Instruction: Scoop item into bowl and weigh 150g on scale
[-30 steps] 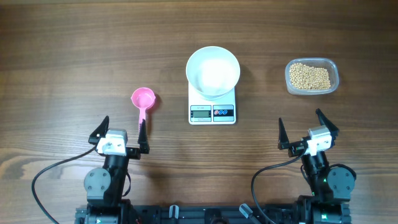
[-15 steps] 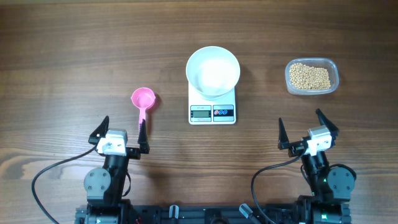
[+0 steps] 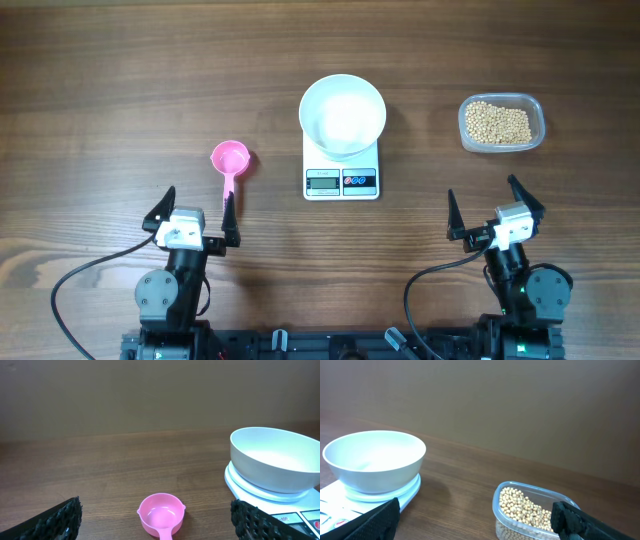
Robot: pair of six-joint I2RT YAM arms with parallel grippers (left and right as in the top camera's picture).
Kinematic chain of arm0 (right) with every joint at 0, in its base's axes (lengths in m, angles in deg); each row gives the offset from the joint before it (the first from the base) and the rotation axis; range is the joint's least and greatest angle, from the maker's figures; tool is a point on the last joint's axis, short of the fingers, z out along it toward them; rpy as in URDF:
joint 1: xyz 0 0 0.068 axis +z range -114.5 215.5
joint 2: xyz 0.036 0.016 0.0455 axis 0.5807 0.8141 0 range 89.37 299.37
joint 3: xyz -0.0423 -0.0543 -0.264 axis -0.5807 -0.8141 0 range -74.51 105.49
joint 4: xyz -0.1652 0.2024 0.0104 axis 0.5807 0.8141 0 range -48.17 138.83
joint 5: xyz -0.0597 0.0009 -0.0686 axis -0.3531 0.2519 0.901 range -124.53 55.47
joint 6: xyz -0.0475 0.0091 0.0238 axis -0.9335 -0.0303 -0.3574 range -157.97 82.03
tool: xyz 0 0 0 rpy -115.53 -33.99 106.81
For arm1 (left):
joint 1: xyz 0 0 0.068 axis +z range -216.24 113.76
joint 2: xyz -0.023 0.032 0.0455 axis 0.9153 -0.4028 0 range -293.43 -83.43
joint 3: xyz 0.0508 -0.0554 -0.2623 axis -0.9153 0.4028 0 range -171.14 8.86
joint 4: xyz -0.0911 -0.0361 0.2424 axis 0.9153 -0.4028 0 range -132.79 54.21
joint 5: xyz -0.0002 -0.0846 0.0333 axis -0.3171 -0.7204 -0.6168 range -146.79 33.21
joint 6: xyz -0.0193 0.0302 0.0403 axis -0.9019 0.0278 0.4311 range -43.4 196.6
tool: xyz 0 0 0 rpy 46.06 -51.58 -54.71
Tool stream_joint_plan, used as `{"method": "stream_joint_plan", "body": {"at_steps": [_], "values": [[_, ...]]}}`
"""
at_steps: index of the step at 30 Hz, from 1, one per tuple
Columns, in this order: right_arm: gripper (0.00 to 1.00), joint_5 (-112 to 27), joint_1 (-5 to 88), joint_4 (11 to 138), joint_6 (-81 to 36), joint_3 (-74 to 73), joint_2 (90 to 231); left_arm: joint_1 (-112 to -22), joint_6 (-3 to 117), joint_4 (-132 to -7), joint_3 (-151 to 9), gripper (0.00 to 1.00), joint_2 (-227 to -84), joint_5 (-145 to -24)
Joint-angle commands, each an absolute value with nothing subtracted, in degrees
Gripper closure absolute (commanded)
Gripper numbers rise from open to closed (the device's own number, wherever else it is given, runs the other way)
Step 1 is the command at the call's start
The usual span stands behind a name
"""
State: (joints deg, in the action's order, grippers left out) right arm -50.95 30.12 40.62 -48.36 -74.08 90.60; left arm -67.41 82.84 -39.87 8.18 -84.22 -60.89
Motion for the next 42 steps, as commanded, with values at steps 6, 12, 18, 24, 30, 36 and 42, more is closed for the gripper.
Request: {"method": "stream_joint_plan", "body": {"at_steps": [6,12,18,24,30,36,42], "values": [[0.00,-51.06,30.36,40.44,-48.50,-74.21,90.78,-67.72,83.70,-40.04,8.55,0.00,-83.85,-60.14],[0.00,-51.06,30.36,40.44,-48.47,-74.21,90.78,-67.72,83.72,-40.04,8.55,0.00,-83.85,-60.12],[0.00,-51.06,30.62,40.42,-48.50,-74.21,90.78,-67.74,83.68,-39.80,8.55,0.00,-83.85,-62.35],[0.00,-51.06,30.62,40.42,-48.47,-74.21,90.78,-67.74,71.68,-37.66,8.53,0.00,-83.85,-79.86],[0.00,-51.06,30.62,40.44,-48.50,-74.21,90.78,-67.72,61.27,-31.02,8.53,0.00,-83.85,-94.59],[0.00,-59.65,30.62,39.90,-45.63,-74.21,90.78,-67.61,56.24,-25.60,0.22,0.00,-84.92,-94.41],[0.00,-76.81,30.62,37.05,-12.15,-74.21,90.78,-67.02,56.77,-47.67,-21.79,0.00,-99.65,-93.41]]}}
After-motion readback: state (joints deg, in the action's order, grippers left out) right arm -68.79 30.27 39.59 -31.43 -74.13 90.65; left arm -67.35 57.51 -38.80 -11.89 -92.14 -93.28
